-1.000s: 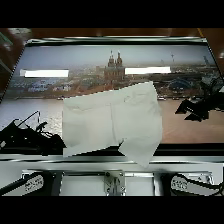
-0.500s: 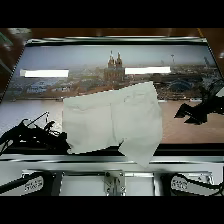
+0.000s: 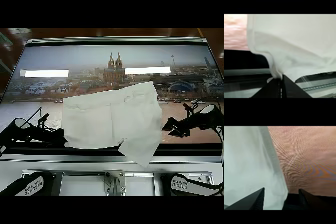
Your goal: Fold the shirts.
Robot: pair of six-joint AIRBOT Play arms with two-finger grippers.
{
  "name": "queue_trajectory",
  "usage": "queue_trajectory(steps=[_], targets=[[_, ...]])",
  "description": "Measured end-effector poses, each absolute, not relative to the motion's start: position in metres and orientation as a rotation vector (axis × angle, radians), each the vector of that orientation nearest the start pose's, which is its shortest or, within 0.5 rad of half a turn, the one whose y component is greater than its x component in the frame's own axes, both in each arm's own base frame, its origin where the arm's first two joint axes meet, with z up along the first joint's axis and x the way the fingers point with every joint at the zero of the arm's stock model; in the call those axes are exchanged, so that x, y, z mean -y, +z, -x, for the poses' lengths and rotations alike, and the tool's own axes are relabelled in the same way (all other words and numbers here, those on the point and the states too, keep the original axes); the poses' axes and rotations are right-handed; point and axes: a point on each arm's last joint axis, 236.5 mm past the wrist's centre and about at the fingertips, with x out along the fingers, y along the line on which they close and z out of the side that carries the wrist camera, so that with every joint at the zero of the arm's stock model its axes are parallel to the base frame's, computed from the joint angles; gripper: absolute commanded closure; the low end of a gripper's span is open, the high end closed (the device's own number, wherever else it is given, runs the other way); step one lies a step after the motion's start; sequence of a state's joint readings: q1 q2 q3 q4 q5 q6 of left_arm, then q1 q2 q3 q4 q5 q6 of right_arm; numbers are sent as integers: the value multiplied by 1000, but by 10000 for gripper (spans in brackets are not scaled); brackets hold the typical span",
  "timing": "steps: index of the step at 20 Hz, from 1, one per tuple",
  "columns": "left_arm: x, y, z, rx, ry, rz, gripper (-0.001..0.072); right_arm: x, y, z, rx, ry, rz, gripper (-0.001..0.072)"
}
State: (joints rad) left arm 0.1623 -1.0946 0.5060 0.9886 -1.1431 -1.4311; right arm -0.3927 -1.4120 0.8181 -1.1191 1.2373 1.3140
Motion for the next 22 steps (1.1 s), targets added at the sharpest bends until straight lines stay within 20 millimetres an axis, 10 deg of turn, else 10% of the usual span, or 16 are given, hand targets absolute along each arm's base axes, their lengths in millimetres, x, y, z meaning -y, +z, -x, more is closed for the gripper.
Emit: queue_trajectory(steps=[2,6,10,12,14,17,19,22], targets=[[85,-90,-218,-1571,-182,654,676,0,-117,-263,-1651,109,-644,223],[85,-84,-220,-1548,-190,645,677,-22,-130,-258,-1660,129,-603,656],[67,-60,-241,-1488,-193,525,679,-37,-119,-285,-1579,180,-527,658],[50,-15,-274,-1361,-181,422,676,-46,-76,-317,-1459,256,-491,658],[35,67,-318,-1135,-172,326,675,-42,-2,-362,-1238,299,-402,657],[21,259,-355,-657,-163,184,675,-31,191,-409,-721,304,-183,658],[23,392,-333,-337,-160,110,676,-19,334,-389,-359,231,-28,657],[31,506,-264,-50,-154,37,676,-16,480,-299,12,120,97,657]])
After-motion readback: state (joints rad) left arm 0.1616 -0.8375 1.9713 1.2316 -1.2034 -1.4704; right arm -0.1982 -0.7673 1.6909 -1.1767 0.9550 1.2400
